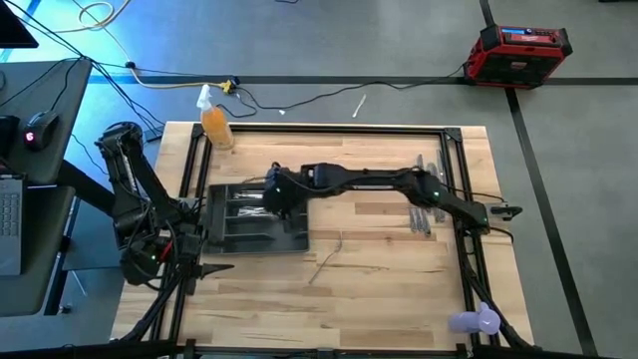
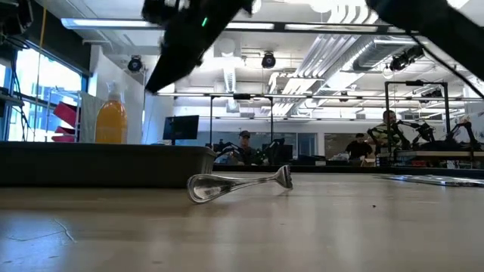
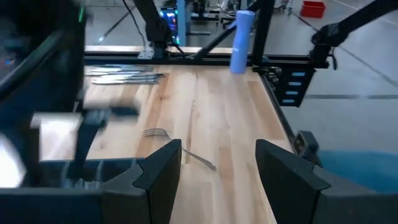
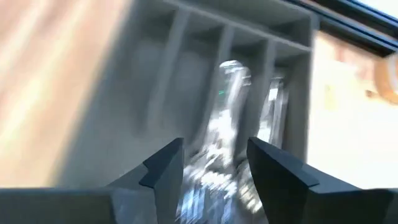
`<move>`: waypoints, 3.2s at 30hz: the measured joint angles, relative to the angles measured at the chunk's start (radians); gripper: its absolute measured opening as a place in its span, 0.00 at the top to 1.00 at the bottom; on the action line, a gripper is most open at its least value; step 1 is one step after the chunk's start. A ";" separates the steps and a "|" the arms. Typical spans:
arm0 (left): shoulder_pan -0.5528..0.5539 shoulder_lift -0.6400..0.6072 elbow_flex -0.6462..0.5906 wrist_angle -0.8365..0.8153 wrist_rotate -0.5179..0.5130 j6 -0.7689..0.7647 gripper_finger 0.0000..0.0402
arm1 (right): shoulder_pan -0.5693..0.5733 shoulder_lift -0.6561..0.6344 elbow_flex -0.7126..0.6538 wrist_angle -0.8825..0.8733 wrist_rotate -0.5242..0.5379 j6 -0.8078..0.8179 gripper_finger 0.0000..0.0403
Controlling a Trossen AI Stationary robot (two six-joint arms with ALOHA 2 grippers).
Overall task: Sort silverware
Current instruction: Put the silver fork into the black silverware tray
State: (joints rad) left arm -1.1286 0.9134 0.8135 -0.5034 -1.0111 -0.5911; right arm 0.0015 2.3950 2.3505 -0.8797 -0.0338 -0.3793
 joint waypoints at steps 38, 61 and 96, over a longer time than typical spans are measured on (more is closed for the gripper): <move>-0.049 0.006 0.000 -0.044 -0.024 -0.039 0.54 | 0.281 -0.132 -0.620 -0.198 0.416 0.279 0.97; -0.049 0.007 0.000 -0.059 -0.023 -0.052 0.54 | 0.291 -0.134 -0.618 -0.077 0.158 0.495 0.43; -0.049 0.006 0.000 -0.005 -0.029 -0.035 0.54 | 0.016 -0.093 -0.298 0.326 0.026 0.337 1.00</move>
State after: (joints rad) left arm -1.1778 0.9199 0.8132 -0.5083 -1.0397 -0.6262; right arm 0.0179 2.3017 2.0529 -0.5532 -0.0076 -0.0418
